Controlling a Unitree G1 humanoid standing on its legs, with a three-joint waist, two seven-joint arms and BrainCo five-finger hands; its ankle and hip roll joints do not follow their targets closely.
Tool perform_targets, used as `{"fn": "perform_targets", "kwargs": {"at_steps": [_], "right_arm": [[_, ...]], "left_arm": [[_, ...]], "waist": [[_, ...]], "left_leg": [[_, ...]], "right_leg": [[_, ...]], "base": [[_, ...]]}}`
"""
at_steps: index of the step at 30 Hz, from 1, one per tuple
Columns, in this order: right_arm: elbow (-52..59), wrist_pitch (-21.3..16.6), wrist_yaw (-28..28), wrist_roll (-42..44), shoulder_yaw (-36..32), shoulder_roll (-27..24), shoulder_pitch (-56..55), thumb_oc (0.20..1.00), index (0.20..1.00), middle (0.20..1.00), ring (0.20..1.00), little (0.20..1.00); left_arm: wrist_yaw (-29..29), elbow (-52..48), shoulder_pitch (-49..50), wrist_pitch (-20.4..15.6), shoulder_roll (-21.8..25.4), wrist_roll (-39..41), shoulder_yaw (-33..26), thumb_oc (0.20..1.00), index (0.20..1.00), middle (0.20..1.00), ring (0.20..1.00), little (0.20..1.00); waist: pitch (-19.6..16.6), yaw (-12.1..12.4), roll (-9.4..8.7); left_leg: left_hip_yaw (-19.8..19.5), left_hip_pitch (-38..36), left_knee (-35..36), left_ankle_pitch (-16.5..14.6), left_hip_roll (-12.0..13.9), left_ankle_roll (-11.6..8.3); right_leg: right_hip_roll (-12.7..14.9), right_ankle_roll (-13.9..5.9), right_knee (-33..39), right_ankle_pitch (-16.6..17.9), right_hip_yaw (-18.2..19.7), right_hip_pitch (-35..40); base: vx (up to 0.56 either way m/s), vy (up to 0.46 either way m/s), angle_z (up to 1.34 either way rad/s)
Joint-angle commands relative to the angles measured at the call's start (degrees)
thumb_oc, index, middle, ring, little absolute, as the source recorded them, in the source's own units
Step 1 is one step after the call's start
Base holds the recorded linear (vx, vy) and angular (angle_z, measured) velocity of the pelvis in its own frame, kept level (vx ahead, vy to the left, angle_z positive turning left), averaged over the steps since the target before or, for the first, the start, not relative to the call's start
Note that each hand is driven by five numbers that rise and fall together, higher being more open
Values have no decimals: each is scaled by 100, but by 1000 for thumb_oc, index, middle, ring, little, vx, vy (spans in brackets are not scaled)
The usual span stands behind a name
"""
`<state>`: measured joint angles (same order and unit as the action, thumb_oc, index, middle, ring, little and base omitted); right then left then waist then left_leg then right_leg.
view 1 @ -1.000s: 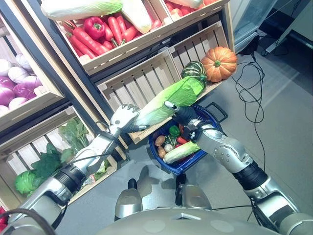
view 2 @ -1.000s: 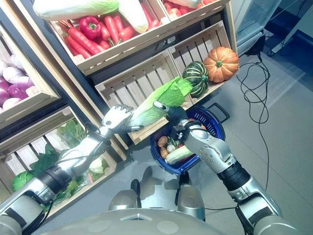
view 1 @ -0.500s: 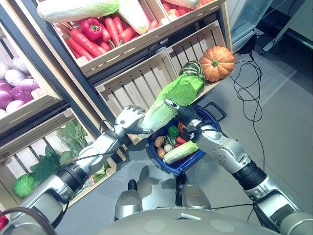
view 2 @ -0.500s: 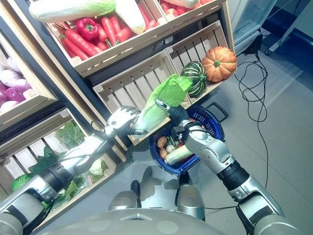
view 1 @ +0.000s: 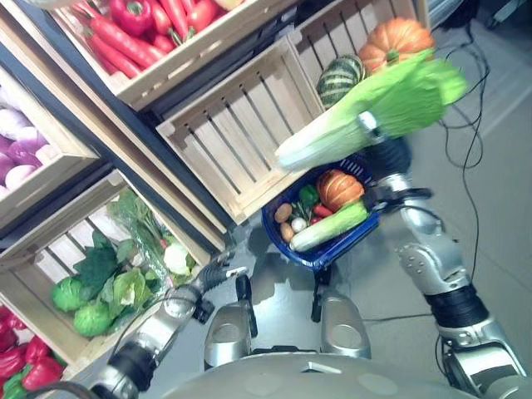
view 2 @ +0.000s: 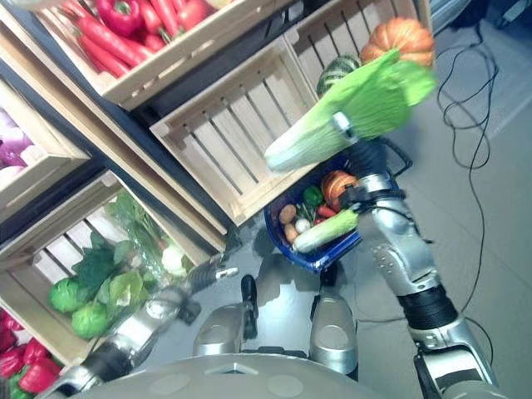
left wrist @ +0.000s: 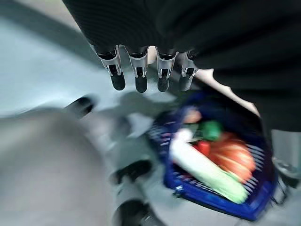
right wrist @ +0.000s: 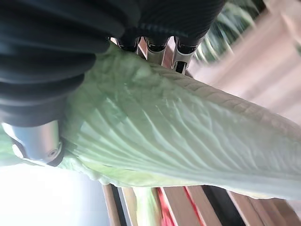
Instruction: Pick up fruits and vegetables into the basket
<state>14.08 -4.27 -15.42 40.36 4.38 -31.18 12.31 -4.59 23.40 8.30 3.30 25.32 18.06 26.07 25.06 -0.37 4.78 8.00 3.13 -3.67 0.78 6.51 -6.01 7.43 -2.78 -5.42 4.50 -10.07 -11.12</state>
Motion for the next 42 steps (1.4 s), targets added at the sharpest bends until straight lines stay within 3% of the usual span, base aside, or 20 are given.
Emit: {"fn": "perform_targets", "kwargs": {"at_steps": [1, 5, 10, 14, 20, 21, 30, 36, 42], "right_arm": [[892, -652, -93, -131, -308, -132, -121, 200, 200, 200, 200, 200], [553, -889, -253, -242, -707, -299, -516, 200, 200, 200, 200, 200], [-366, -931, -543, -456, -774, -335, -491, 200, 200, 200, 200, 200], [-1319, -986, -727, -553, -678, -222, -193, 200, 200, 200, 200, 200], [-2608, -691, -943, -373, -585, -220, 661, 200, 200, 200, 200, 200], [-2775, -646, -968, -337, -575, -222, 717, 200, 200, 200, 200, 200], [-4873, -418, -148, 1081, -621, -741, 2249, 200, 200, 200, 200, 200], [-5594, -321, 897, 2741, -585, -858, 2764, 200, 200, 200, 200, 200], [-6305, -79, 1243, 3813, -687, -929, 3140, 200, 200, 200, 200, 200]], "left_arm": [[-199, -155, 103, -566, 15, 605, -414, 1000, 1000, 1000, 1000, 1000], [-505, 132, 383, -687, -160, 1200, -756, 1000, 1000, 1000, 1000, 1000], [-464, 206, 401, -696, -195, 1210, -817, 1000, 1000, 1000, 1000, 1000], [-362, 253, 410, -709, -245, 1418, -865, 1000, 1000, 1000, 1000, 1000], [-194, 513, 338, -689, -309, 1791, -1001, 1000, 1000, 1000, 1000, 1000], [-233, 571, 375, -663, -319, 1824, -1013, 1000, 1000, 1000, 1000, 1000], [-444, 1023, 543, -613, -473, 1736, -990, 1000, 1000, 1000, 1000, 1000], [-494, 1370, 642, -741, -502, 1639, -1002, 1000, 1000, 1000, 1000, 1000], [-347, 1536, 661, -982, -498, 1681, -1010, 1000, 1000, 1000, 1000, 1000]], "waist": [[105, -88, -110], [336, -137, 27], [474, -151, 221], [474, -35, 419], [474, 231, 707], [474, 258, 721], [474, 722, 1197], [474, 893, 1330], [474, 981, 1453]], "left_leg": [[2, 419, -431, -427, 23, 218], [50, 697, -534, -360, 5, 181], [61, 1084, -614, -227, -29, 159], [28, 1550, -706, -114, -93, 160], [-50, 2077, -817, -19, -229, 174], [-105, 2019, -869, -159, -276, 139], [-163, 2673, -989, -49, -492, 165], [-182, 3080, -1054, -3, -555, 180], [-172, 3365, -1106, 5, -581, 197]], "right_leg": [[370, -417, -951, -1020, -45, -24], [414, -329, -1268, -1109, -65, -416], [412, -245, -1483, -1113, -62, -880], [439, -172, -1735, -1142, -114, -1392], [524, -76, -2138, -1252, -202, -1994], [552, -126, -2273, -1442, -141, -1975], [739, 7, -2879, -1667, -207, -2801], [722, 53, -3052, -1698, -210, -3256], [720, 62, -3156, -1709, -163, -3586]], "base": [[-91, 16, 0], [-87, 30, -2], [-69, 15, -7], [-51, -6, 0], [-25, -24, 6], [57, -12, 13], [-8, 15, 17], [-4, -11, 12], [4, -2, 6]]}}
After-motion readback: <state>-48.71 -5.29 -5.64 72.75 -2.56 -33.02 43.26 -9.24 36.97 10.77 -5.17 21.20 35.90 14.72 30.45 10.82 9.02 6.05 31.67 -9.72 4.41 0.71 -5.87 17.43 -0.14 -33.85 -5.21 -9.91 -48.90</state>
